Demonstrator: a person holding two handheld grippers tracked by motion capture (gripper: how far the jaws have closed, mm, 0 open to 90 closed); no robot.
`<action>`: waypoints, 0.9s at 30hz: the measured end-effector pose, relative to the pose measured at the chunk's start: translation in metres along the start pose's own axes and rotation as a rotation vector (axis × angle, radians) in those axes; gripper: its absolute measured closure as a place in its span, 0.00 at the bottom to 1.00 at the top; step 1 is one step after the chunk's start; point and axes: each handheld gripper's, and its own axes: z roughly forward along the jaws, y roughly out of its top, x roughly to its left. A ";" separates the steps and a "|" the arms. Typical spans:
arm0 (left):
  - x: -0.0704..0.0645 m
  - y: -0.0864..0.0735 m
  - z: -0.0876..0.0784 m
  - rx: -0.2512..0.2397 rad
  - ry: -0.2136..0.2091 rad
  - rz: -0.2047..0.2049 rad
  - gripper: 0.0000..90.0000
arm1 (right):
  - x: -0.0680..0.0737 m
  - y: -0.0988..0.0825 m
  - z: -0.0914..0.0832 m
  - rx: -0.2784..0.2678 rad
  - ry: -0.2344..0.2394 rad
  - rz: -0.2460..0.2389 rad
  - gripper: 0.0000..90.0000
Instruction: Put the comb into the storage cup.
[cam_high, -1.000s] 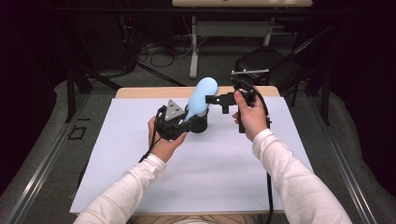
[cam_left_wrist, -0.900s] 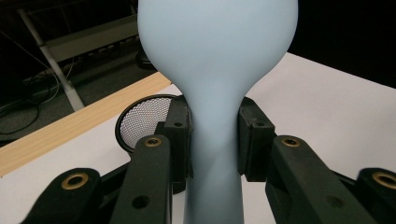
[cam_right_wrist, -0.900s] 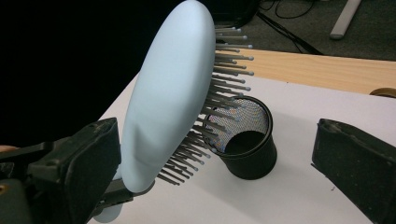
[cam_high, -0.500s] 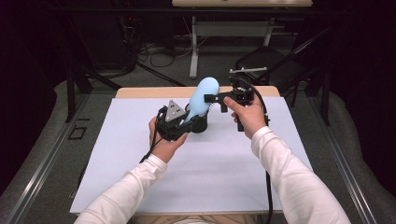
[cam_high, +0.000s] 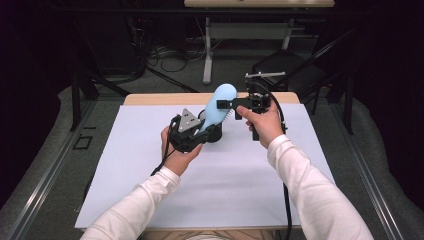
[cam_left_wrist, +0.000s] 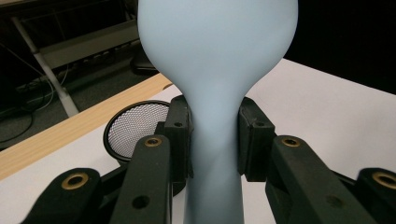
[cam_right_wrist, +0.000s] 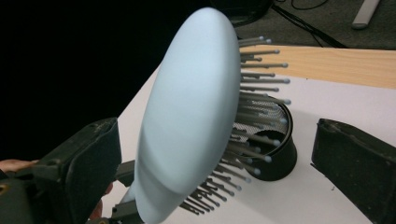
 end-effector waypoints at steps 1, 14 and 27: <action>-0.001 0.000 0.000 0.001 -0.001 0.002 0.78 | 0.000 0.000 0.000 -0.004 0.000 0.003 0.03; -0.004 0.000 0.001 -0.005 -0.007 0.007 0.78 | -0.003 0.000 -0.001 -0.018 0.041 0.037 0.12; -0.007 -0.001 0.002 -0.009 -0.025 -0.004 0.78 | -0.010 -0.003 0.004 -0.011 0.101 0.091 0.18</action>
